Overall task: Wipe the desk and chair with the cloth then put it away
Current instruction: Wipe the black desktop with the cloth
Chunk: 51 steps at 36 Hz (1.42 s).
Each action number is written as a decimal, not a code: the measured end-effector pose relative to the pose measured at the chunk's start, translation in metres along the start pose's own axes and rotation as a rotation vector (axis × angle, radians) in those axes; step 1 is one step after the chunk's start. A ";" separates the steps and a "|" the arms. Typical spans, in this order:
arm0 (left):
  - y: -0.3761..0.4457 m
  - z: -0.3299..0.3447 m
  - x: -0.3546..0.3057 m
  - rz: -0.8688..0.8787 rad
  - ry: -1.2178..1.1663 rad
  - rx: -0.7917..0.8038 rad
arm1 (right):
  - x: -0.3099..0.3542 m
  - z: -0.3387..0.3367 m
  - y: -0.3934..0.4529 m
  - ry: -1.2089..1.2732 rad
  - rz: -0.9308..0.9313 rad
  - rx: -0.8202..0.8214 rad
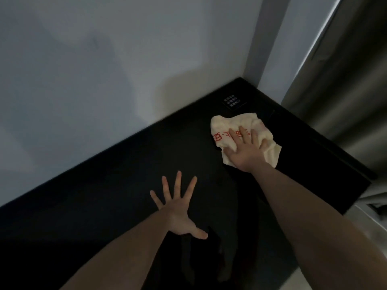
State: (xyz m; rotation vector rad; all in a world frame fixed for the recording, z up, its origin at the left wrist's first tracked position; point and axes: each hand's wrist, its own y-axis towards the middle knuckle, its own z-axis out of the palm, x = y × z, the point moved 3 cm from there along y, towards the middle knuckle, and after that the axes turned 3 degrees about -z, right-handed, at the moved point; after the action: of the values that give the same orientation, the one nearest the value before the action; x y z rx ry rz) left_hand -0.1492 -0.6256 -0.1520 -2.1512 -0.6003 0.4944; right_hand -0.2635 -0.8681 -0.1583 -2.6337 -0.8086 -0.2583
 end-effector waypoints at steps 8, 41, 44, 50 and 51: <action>-0.006 0.003 0.001 -0.017 0.008 -0.015 | -0.037 0.020 -0.066 0.062 0.162 -0.086; -0.221 0.220 0.426 -0.252 -0.361 -0.857 | 0.305 0.217 -0.404 -0.017 -0.047 0.111; -0.228 0.237 0.453 -0.330 -0.406 -0.888 | 0.351 0.245 -0.439 -0.041 -0.161 0.151; -0.233 0.257 0.479 -0.345 -0.569 -0.967 | 0.406 0.278 -0.465 -0.201 -0.344 0.176; -0.232 0.260 0.482 -0.329 -0.596 -0.991 | 0.413 0.276 -0.461 -0.196 -0.395 0.191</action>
State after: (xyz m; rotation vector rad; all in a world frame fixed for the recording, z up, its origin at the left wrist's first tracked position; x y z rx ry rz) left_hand 0.0443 -0.0635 -0.1833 -2.6988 -1.7969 0.7582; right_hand -0.1711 -0.1973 -0.1593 -2.3279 -1.3491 -0.0215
